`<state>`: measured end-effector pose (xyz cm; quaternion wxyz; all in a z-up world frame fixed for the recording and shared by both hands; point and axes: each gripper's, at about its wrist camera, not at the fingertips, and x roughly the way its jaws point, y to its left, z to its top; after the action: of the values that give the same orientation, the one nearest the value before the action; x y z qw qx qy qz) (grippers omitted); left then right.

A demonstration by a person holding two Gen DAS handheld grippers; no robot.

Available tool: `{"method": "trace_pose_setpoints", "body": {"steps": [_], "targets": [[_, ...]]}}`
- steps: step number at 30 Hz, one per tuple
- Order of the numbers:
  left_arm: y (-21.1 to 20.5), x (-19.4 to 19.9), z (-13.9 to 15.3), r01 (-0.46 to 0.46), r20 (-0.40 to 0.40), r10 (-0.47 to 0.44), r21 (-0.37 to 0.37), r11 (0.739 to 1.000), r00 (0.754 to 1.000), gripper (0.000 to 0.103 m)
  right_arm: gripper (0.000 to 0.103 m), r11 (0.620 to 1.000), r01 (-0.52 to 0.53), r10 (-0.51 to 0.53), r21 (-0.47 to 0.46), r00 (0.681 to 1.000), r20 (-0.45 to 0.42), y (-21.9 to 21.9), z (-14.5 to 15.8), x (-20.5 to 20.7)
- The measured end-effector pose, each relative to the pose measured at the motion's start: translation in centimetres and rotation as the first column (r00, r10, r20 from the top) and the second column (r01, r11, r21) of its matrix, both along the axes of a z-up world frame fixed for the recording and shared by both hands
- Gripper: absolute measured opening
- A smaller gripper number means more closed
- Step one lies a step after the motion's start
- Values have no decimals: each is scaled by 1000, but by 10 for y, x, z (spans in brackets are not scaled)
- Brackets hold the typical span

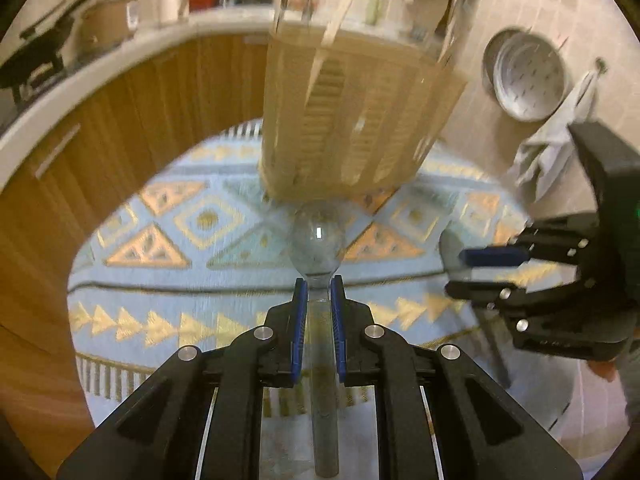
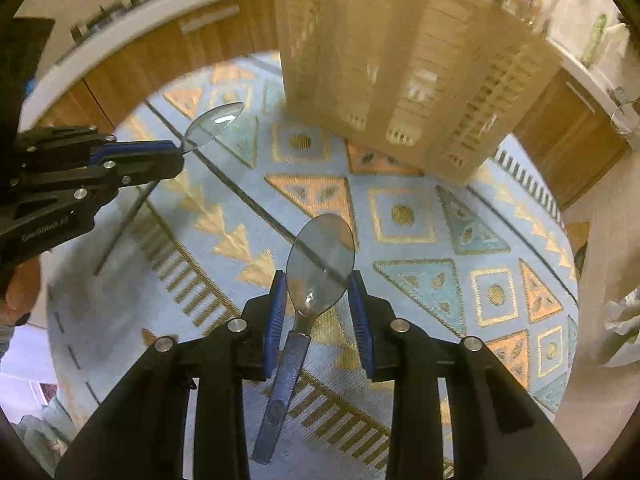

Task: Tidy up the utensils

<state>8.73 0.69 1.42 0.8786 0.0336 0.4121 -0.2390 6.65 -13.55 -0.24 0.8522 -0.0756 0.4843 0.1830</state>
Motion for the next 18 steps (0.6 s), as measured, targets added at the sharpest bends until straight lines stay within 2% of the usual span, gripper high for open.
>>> {"method": "trace_pose_setpoints", "body": {"steps": [4,6,9,10,12,14,18], "targets": [[1,-7,31,50,52,-44,-113,992,998,10,28,982,-68,40,178,987,154,-20,38,-26],[1,-11,53,63,118,-45,-155,986,992,10,28,955,-84,17,285,973,230,-26,59,-33],[-2,-15,82,61,237,-16,-184,981,971,10,28,920,-80,-45,384,951,306,-39,85,-30],[-3,-14,93,56,280,-1,-191,980,960,10,28,916,-71,-68,396,943,326,-38,92,-22],[-8,-10,109,59,334,20,-222,973,942,10,9,906,-58,-106,420,928,357,-45,110,-13],[-12,-2,121,54,370,46,-255,965,928,10,8,902,-34,-143,430,916,375,-48,124,-3],[-12,13,130,44,385,82,-307,951,919,10,8,917,-32,-123,398,925,358,-53,123,23]]}}
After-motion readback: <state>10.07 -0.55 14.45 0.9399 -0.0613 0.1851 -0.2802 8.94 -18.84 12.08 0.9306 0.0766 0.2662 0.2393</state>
